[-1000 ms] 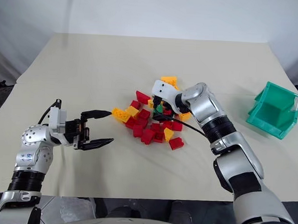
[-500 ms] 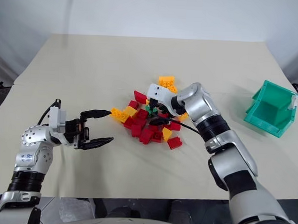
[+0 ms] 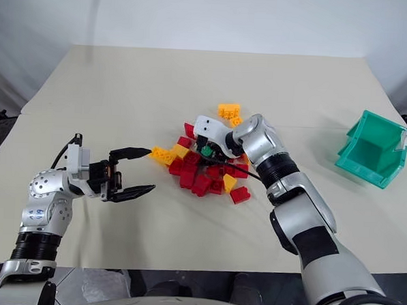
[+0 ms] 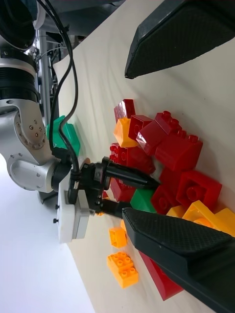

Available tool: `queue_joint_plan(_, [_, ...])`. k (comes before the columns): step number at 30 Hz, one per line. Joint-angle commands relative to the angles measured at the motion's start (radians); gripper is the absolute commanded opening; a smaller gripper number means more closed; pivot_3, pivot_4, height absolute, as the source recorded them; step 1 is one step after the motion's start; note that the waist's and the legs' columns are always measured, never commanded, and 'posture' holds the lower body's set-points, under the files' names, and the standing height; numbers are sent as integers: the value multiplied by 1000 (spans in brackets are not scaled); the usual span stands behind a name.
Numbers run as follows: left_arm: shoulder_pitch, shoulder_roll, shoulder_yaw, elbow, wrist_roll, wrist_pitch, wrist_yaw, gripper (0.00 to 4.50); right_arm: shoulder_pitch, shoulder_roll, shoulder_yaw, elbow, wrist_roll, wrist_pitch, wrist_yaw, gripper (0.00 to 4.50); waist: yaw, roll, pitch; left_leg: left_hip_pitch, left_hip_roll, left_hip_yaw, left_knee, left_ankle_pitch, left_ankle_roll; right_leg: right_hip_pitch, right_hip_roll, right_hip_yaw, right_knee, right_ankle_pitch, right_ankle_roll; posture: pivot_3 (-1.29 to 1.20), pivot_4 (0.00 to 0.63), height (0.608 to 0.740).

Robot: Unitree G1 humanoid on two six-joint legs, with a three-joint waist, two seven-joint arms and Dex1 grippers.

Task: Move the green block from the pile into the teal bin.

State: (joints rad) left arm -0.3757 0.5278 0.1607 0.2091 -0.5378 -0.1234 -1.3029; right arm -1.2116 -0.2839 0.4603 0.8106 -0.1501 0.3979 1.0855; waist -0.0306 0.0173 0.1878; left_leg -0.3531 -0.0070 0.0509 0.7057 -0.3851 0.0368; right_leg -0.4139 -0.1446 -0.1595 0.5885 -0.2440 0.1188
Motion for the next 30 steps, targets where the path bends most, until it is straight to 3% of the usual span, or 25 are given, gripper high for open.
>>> queue_joint_plan(1, [-9, 2, 12, -17, -7, -14, 2, 4500, 12, -52, -57, -112, 16, 32, 15, 1504, 1, 0, 0, 0, 0, 0, 0, 0, 0, 0, 0, 0, 0, 0, 0, 0, 150, 740])
queue_joint_plan(9, [-56, -29, -42, -60, 1, 31, 28, 4500, 199, -225, -283, -597, 169, 254, 9, 1504, 6, 0, 0, -1, 0, -1, 0, 0, 0, 0, 0, -1, -1, 0, 0, 0, 150, 740])
queue_joint_plan(15, [-118, -108, -120, -112, 65, 92, 166, 4500, 402, -342, -560, -934, 301, 448, -100, 1504, 30, 0, 0, -2, 0, 0, 0, 0, 0, 0, 0, 0, -1, 0, 0, 0, 150, 740])
queue_joint_plan(18, [-168, -161, -206, -110, 155, 118, 240, 4500, 512, -404, -779, -1025, 317, 490, -211, 1504, 46, 0, 0, -1, 0, 1, 0, 0, 0, 0, 0, 0, -1, 0, 0, 0, 150, 740])
queue_joint_plan(20, [-219, -216, -239, -78, 184, 120, 283, 4500, 570, -435, -941, -1027, 291, 512, -332, 1504, 59, 0, 0, -2, -1, 2, 1, 0, 0, 0, 0, 0, -1, 1, 1, 0, 150, 740])
queue_joint_plan(23, [-281, -272, -263, -20, 219, 117, 326, 4500, 671, -485, -1043, -996, 271, 491, -412, 1504, 64, 0, 0, -2, -2, 5, 1, 0, 1, 0, -1, 0, -1, 1, 2, 0, 150, 740])
queue_joint_plan(27, [-353, -323, -285, 68, 263, 96, 360, 4500, 726, -538, -1056, -870, 254, 405, -484, 1504, 49, 0, 0, -1, -1, 13, 1, 1, 1, 0, 0, 2, -1, 1, 2, 0, 150, 740])
queue_joint_plan(30, [-422, -346, -324, 147, 323, 101, 379, 4500, 630, -558, -998, -590, 230, 250, -547, 1504, 38, 0, 0, 1, -1, 17, -1, 2, 3, 0, 0, 4, -1, 1, 1, 0, 150, 740])
